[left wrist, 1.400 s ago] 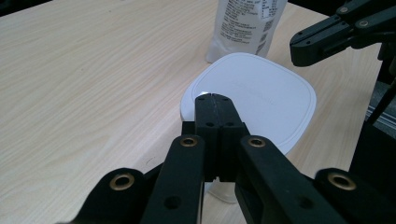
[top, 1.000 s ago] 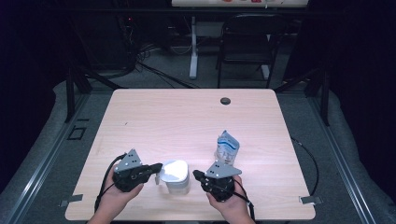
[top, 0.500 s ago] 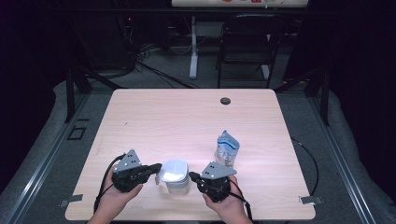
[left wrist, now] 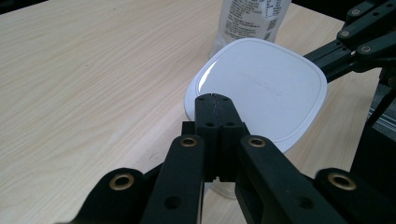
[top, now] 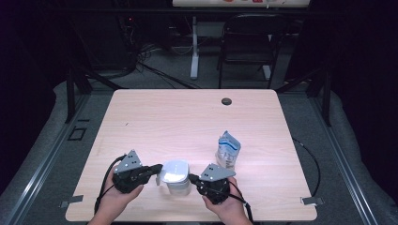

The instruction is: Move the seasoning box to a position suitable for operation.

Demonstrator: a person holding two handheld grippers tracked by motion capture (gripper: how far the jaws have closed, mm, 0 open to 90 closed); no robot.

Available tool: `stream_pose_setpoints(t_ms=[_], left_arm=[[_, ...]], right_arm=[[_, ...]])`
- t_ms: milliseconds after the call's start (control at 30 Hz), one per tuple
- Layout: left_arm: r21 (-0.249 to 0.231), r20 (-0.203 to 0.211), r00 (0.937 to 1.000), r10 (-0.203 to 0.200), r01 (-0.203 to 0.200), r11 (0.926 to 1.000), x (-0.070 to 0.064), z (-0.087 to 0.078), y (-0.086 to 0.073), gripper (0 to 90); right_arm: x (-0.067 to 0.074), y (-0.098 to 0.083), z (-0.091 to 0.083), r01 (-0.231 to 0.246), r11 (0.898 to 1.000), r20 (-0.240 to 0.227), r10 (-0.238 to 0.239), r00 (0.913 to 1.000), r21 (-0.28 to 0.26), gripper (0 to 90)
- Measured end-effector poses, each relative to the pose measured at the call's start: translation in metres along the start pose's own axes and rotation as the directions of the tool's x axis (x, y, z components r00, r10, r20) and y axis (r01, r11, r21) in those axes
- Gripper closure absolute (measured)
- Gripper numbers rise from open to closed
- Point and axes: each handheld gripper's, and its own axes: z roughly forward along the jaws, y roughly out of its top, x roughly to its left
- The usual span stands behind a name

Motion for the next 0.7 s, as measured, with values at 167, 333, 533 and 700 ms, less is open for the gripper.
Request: stream_pose_setpoints(t_ms=[167,333,533,700], left_arm=[[0.004,-0.002,1.0,0.006,-0.006,1.0,-0.0001,-0.0002,0.0002,90.0],[0.004,-0.002,1.0,0.006,-0.006,1.0,-0.0001,-0.0002,0.0002,90.0],[0.002,-0.002,1.0,0.001,-0.001,1.0,-0.0003,0.0,0.0,89.7],[0.002,-0.008,1.0,0.005,-0.005,1.0,-0.0006,0.0,0.0,88.8]], right_arm=[[0.0,-0.0002,0.0,-0.007,1.0,0.0,0.007,1.0,-0.006,90.0],[0.0,-0.0002,-0.0001,-0.009,1.0,0.0,0.009,1.0,-0.006,90.0],[0.0002,0.0001,0.0002,-0.008,1.0,-0.001,0.008,1.0,-0.004,90.0],[0.0004,0.001,-0.0007,-0.004,1.0,-0.001,0.004,1.0,-0.003,90.0]])
